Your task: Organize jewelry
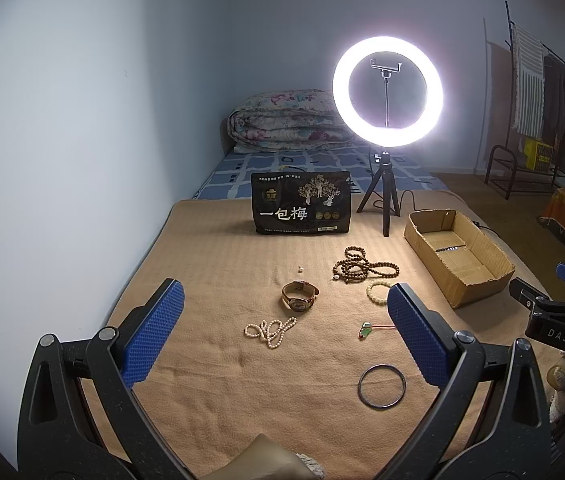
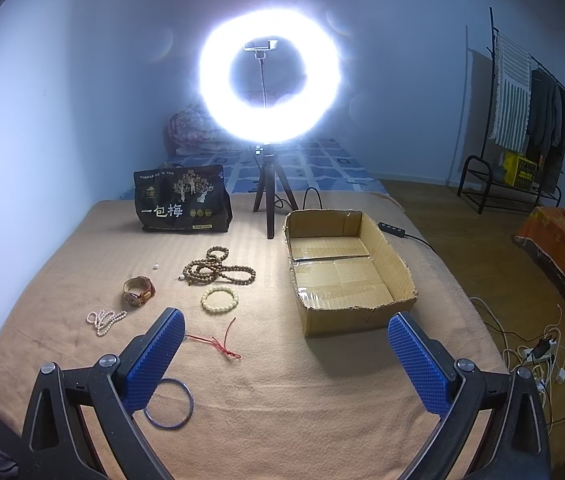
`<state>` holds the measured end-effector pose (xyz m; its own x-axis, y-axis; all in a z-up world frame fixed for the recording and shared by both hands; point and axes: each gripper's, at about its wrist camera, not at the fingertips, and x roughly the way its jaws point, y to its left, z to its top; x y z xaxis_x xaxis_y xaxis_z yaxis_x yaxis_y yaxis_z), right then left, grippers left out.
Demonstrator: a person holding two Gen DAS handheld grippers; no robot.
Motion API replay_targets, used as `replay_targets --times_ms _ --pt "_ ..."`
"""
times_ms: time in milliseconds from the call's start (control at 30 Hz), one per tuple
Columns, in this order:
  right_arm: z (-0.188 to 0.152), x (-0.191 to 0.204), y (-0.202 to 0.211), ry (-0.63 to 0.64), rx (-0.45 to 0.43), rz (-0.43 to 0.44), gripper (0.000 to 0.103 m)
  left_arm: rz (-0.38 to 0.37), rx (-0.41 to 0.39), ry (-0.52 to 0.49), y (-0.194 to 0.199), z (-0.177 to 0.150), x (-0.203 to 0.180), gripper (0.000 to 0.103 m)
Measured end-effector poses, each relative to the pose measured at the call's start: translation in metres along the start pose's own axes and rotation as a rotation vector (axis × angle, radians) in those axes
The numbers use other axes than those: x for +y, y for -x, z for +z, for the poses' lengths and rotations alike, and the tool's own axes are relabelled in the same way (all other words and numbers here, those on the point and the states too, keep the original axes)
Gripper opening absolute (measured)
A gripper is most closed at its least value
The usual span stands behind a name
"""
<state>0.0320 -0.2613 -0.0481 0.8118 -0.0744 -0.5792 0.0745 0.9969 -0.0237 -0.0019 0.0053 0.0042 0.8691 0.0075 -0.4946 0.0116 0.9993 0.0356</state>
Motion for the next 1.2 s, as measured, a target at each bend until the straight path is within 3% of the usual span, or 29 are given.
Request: replay_targets --times_ms 1200 --pt "0.001 0.005 -0.002 -0.004 0.011 0.005 0.103 0.008 0.026 0.002 -0.014 -0.002 0.003 0.103"
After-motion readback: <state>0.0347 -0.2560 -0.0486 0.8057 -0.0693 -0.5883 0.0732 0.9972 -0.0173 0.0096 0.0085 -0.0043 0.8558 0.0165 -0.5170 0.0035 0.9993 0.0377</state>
